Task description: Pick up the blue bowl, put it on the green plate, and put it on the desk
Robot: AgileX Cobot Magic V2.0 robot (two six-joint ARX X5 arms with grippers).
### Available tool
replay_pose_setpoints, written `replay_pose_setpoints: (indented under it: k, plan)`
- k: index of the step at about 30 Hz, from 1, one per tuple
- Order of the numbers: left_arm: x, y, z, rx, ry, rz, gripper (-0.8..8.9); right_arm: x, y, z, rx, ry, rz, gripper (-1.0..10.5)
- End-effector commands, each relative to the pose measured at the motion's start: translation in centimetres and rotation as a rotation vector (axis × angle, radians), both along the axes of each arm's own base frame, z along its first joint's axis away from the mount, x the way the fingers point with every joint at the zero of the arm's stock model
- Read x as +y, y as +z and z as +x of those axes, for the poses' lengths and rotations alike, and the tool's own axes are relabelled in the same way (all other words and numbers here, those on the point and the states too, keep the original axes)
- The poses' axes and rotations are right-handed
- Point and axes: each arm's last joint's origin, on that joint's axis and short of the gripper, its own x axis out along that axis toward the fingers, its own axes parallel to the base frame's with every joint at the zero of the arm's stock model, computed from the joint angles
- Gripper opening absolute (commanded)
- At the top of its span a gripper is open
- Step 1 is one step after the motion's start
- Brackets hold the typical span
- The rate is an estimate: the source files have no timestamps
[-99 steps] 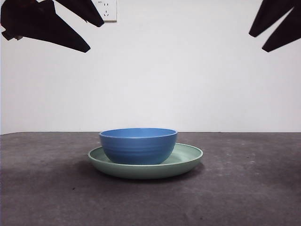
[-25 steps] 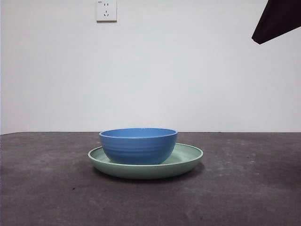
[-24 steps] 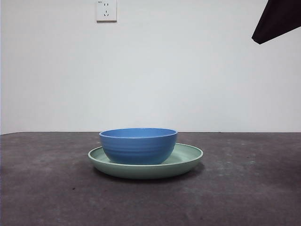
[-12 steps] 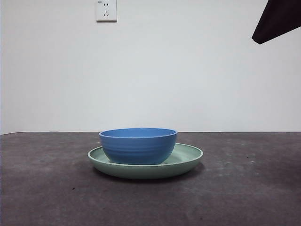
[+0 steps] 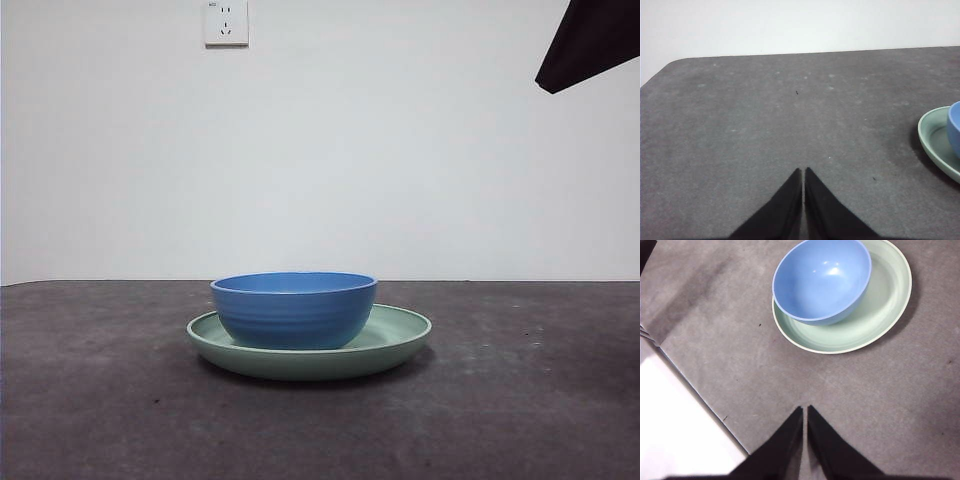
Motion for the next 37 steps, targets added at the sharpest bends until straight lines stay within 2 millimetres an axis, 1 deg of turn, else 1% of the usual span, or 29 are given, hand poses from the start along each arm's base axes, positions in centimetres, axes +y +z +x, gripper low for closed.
replay_pose_setpoints:
  k: [1, 27, 31, 35, 37]
  plan:
    - [0.0, -0.8, 0.1, 0.029, 0.006, 0.002, 0.09, 0.2, 0.2, 0.1, -0.015, 0.014, 0.005, 0.1]
    - [0.0, -0.8, 0.1, 0.029, 0.007, 0.002, 0.10, 0.2, 0.2, 0.1, -0.015, 0.014, 0.005, 0.1]
    - [0.0, -0.8, 0.1, 0.029, 0.006, 0.002, 0.09, -0.9, 1.1, 0.0, -0.145, -0.047, -0.026, 0.1]
    - [0.0, -0.8, 0.1, 0.029, 0.006, 0.002, 0.09, -2.6, 2.3, -0.5, -0.311, -0.157, 0.029, 0.1]
    - [0.0, -0.8, 0.1, 0.029, 0.006, 0.002, 0.09, -3.7, 2.5, -0.9, -0.402, -0.222, 0.058, 0.1]
